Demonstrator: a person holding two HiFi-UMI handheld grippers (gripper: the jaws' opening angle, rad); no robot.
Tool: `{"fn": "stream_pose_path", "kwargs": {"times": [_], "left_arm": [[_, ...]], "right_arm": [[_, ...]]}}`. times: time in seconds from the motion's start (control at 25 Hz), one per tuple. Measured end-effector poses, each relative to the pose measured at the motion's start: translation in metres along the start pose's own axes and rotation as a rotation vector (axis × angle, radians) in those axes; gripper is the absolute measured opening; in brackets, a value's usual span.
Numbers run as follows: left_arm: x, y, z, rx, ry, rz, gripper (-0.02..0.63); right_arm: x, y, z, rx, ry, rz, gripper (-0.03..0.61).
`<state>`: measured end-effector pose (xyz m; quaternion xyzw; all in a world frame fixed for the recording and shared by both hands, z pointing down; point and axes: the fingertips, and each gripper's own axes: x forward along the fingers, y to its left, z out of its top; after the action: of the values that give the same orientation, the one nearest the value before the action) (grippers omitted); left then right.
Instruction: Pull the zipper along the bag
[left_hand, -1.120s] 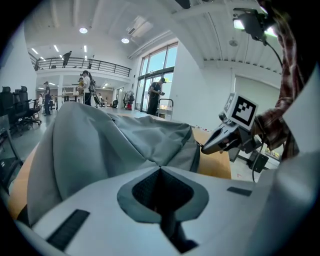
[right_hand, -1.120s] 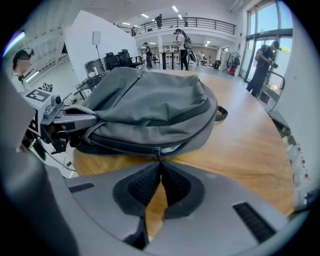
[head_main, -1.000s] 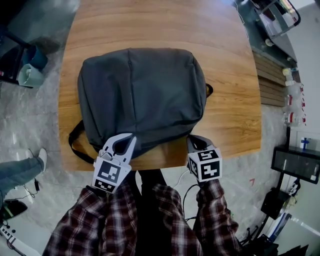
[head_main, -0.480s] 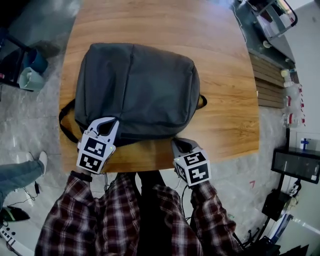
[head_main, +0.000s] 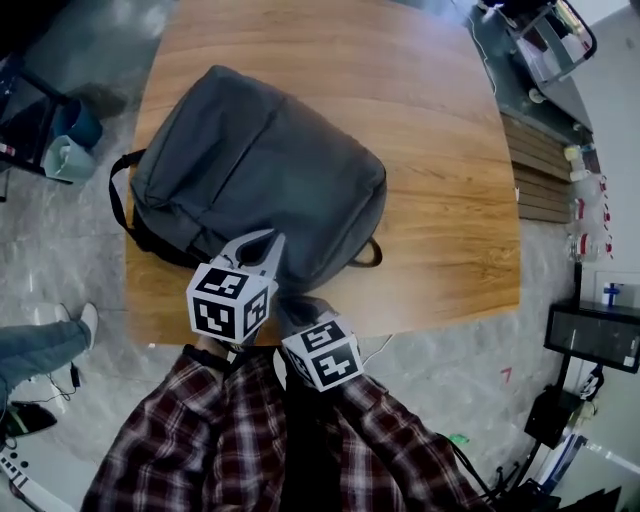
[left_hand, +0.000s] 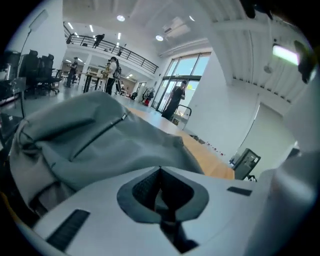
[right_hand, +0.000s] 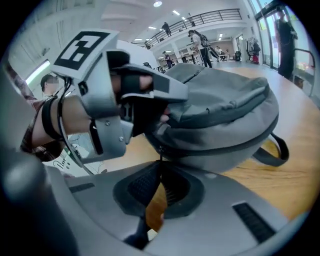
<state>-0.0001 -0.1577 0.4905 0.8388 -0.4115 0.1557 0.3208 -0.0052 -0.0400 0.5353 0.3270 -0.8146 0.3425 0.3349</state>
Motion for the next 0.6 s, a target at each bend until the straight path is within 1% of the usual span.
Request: {"fn": "stream_pose_path", "kwargs": {"times": [0.04,0.12,0.28,0.36,0.48,0.6], "left_arm": [[0.005,0.002,-0.007,-0.005,0.009,-0.009,0.011],[0.009,0.004,-0.018,0.031,0.027,-0.021,0.011],[0.010,-0.003,-0.026,0.185,0.045,-0.021,0.010],[0.010,-0.006,-0.030,0.243,0.046,-0.017,0.010],[0.010,-0.009,-0.031,0.278,0.048,-0.019,0.009],[0.010,-0.010,-0.032,0.297,0.046,-0.023,0.009]], "right_arm": [[0.001,0.001,-0.003,-0.007,0.009,-0.005,0.014],[0.002,-0.002,-0.008,-0.026,0.029,-0.018,0.014],[0.000,-0.012,-0.013,-0.108,0.053,-0.049,0.012],[-0.001,-0.014,-0.013,-0.155,0.062,-0.058,0.012],[-0.007,-0.026,-0.015,-0.202,0.085,-0.090,0.012],[-0.022,-0.052,-0.021,-0.202,0.091,-0.144,0.012]]}}
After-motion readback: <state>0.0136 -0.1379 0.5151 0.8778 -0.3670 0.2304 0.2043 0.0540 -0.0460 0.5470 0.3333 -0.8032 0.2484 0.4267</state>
